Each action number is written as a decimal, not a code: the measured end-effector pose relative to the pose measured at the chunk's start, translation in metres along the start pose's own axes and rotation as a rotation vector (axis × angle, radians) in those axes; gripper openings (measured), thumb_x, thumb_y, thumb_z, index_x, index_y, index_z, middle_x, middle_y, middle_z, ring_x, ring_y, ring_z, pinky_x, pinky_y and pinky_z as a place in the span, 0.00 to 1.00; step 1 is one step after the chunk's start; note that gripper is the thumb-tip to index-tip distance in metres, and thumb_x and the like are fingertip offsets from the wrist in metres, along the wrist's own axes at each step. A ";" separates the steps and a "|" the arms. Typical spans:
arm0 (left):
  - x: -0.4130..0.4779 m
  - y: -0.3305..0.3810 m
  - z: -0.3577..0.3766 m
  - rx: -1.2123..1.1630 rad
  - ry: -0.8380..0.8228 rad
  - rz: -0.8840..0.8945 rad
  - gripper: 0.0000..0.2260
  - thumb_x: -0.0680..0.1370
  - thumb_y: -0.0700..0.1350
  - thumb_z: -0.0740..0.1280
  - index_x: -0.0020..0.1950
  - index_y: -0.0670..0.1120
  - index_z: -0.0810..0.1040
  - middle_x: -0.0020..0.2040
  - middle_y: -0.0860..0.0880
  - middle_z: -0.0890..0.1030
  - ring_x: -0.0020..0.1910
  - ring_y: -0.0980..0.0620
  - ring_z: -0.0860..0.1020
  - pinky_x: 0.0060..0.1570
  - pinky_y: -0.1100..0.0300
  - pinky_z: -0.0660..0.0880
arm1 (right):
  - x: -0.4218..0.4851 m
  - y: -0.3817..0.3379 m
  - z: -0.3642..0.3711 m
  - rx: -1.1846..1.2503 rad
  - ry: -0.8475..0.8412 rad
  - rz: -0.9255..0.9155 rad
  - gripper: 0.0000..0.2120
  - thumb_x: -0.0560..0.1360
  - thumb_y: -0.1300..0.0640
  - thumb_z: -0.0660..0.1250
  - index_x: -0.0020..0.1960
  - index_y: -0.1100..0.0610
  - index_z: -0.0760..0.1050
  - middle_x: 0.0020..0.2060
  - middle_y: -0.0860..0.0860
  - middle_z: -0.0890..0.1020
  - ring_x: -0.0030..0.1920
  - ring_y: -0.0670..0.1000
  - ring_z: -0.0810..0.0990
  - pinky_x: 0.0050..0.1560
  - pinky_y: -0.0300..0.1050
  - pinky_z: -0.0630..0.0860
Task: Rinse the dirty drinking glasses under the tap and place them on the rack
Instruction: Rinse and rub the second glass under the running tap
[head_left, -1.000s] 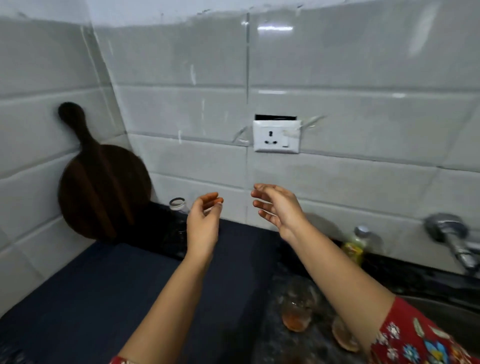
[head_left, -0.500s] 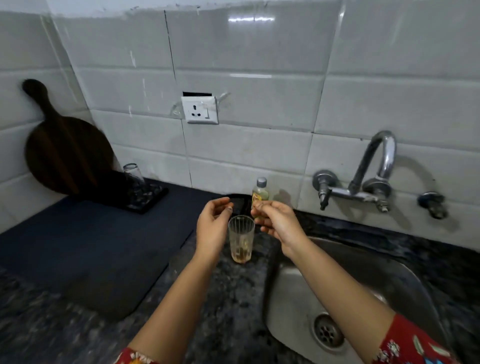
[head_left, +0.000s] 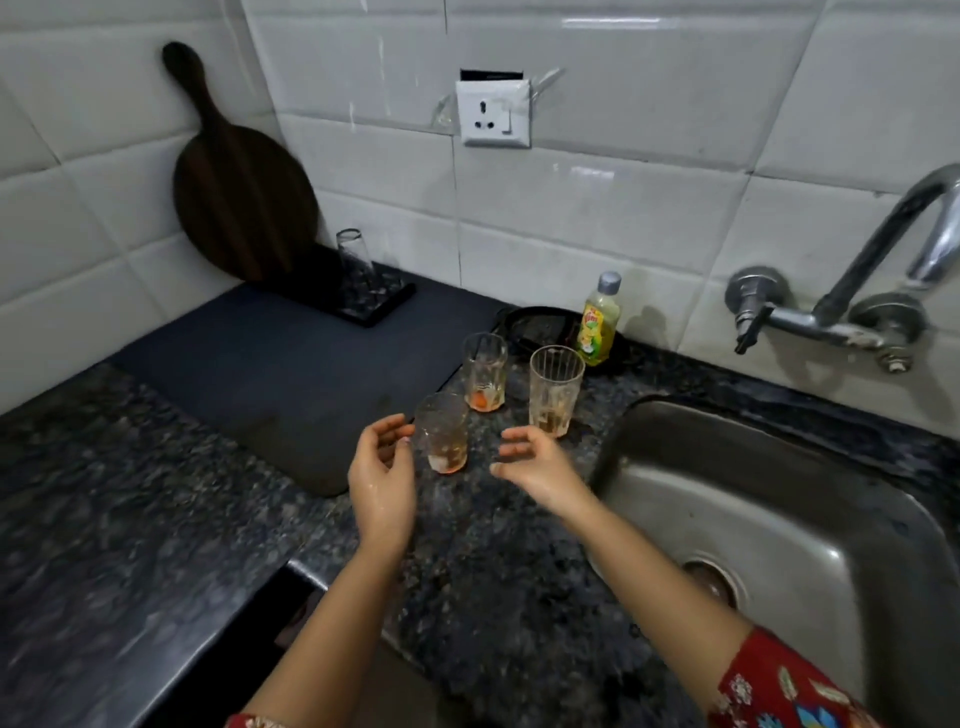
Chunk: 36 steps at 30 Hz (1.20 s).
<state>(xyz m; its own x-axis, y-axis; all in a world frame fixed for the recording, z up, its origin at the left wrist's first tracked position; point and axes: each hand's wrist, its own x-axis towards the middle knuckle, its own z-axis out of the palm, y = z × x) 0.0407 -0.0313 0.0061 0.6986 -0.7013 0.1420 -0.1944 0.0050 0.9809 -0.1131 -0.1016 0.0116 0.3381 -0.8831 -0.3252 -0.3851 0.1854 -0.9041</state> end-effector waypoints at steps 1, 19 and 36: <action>0.004 -0.005 -0.005 0.006 0.005 -0.014 0.08 0.79 0.36 0.63 0.54 0.48 0.75 0.49 0.51 0.80 0.49 0.60 0.77 0.49 0.66 0.72 | 0.007 0.001 0.011 -0.022 -0.010 -0.017 0.26 0.71 0.60 0.73 0.66 0.58 0.67 0.55 0.51 0.75 0.56 0.51 0.75 0.56 0.45 0.72; 0.034 -0.027 -0.013 -0.022 -0.192 -0.035 0.08 0.80 0.37 0.62 0.57 0.45 0.76 0.51 0.51 0.80 0.51 0.60 0.78 0.52 0.68 0.74 | 0.044 0.022 0.062 0.134 0.198 -0.222 0.24 0.65 0.56 0.78 0.54 0.46 0.68 0.51 0.44 0.77 0.55 0.46 0.76 0.56 0.41 0.73; -0.022 0.079 0.266 0.210 -0.846 0.301 0.17 0.81 0.47 0.61 0.66 0.39 0.74 0.59 0.41 0.81 0.60 0.45 0.78 0.60 0.55 0.72 | -0.069 0.072 -0.189 0.107 0.833 0.036 0.29 0.64 0.57 0.79 0.60 0.54 0.69 0.51 0.51 0.81 0.49 0.49 0.79 0.32 0.27 0.73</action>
<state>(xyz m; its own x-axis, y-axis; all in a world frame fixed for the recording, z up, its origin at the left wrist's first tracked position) -0.1735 -0.2048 0.0453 -0.1221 -0.9793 0.1616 -0.4653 0.2003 0.8622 -0.3265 -0.1091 0.0217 -0.4336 -0.8974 -0.0818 -0.2855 0.2229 -0.9321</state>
